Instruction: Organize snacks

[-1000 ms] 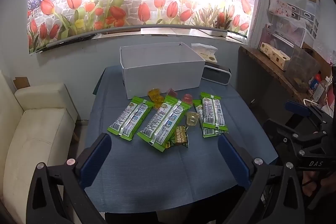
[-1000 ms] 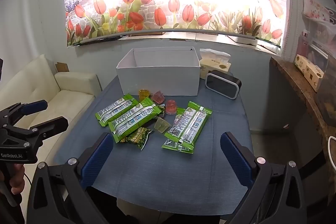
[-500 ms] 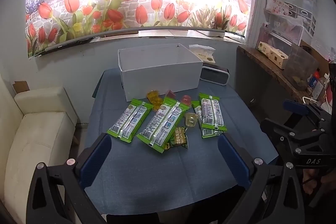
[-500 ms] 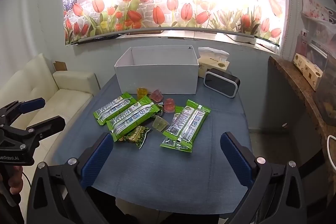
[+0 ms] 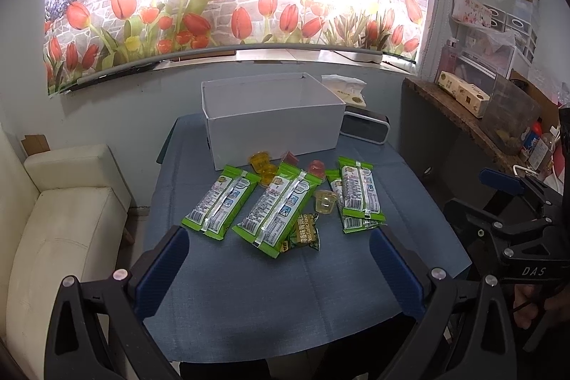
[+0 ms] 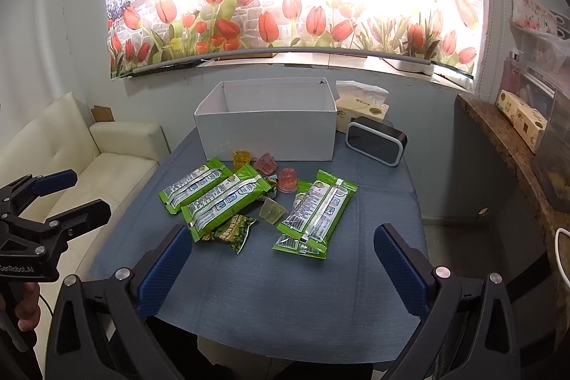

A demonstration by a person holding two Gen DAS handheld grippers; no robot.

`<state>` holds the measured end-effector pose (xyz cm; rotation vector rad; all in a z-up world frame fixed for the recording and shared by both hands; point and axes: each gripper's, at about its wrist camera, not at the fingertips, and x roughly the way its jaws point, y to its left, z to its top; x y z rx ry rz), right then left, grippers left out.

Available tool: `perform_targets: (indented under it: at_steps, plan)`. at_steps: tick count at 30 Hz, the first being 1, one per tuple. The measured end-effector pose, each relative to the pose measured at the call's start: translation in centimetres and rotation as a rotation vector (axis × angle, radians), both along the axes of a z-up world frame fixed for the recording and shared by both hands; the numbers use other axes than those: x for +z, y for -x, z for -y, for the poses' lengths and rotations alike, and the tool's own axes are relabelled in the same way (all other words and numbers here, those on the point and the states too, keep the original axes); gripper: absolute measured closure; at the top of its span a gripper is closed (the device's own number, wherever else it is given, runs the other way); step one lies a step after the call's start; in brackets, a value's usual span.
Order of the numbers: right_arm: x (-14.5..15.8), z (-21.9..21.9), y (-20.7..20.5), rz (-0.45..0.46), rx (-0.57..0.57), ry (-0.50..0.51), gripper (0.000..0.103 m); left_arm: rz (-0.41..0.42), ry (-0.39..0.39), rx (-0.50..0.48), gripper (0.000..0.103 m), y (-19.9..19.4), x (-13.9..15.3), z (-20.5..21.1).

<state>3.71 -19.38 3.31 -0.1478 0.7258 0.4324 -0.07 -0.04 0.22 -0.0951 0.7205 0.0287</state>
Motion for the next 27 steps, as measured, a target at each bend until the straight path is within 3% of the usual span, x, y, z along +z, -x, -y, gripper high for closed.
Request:
perform_targets:
  at_steps: [27]
  plan:
    - [-0.08, -0.12, -0.12, -0.006, -0.008, 0.005, 0.000, -0.001, 0.003, -0.009, 0.000, 0.00, -0.13, 0.12]
